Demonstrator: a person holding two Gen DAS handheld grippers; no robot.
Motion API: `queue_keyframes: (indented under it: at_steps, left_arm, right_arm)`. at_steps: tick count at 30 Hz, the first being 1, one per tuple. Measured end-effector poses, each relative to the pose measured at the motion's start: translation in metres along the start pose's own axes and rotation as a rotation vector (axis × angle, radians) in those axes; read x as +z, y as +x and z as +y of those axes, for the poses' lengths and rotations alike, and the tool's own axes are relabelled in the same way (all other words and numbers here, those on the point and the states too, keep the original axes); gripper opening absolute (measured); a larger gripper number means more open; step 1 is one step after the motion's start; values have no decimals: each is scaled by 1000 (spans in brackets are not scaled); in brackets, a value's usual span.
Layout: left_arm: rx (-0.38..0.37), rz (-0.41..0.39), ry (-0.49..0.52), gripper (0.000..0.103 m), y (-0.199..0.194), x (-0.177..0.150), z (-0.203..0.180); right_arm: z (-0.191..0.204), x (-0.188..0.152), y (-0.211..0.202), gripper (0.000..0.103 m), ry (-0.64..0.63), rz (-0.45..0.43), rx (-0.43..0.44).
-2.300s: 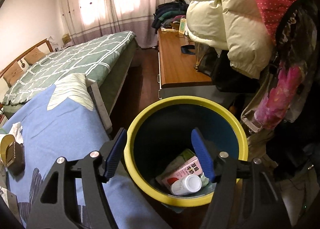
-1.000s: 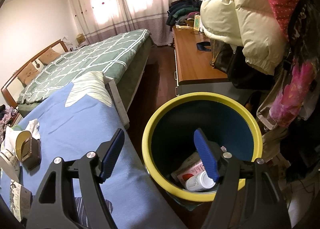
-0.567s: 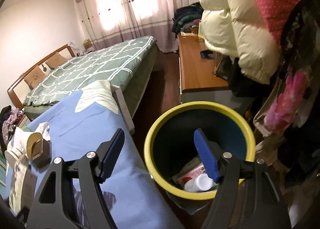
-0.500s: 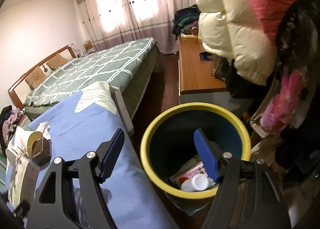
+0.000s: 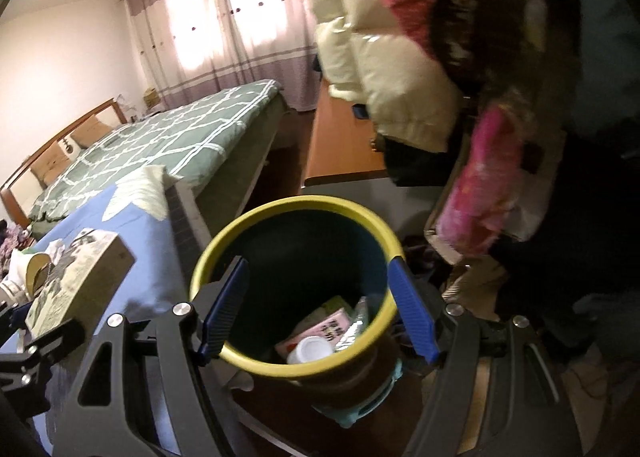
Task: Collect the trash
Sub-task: 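Carry the tea box over the bin and open the left gripper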
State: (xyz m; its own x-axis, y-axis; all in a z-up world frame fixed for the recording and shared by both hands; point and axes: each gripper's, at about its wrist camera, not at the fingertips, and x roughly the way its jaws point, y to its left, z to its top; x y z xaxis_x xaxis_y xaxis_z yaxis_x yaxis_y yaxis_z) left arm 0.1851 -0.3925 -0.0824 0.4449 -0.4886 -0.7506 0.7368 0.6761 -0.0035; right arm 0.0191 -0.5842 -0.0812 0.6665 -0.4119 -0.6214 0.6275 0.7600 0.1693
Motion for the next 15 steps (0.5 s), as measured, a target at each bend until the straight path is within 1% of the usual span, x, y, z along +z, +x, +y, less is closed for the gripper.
queue_keyframes:
  at_steps: [6,9,15]
  left_arm:
    - [-62,67,33,71,44,28,-35]
    - [-75,93,50,71,63,37,-49]
    - [-75,100,79,72,83,50,-69]
  right_arm:
    - [-27,0,1,69,39,-1,-36]
    - [-40,1,2,69,62,-2,-47]
    - [-49,2,3,69,80,0,-59]
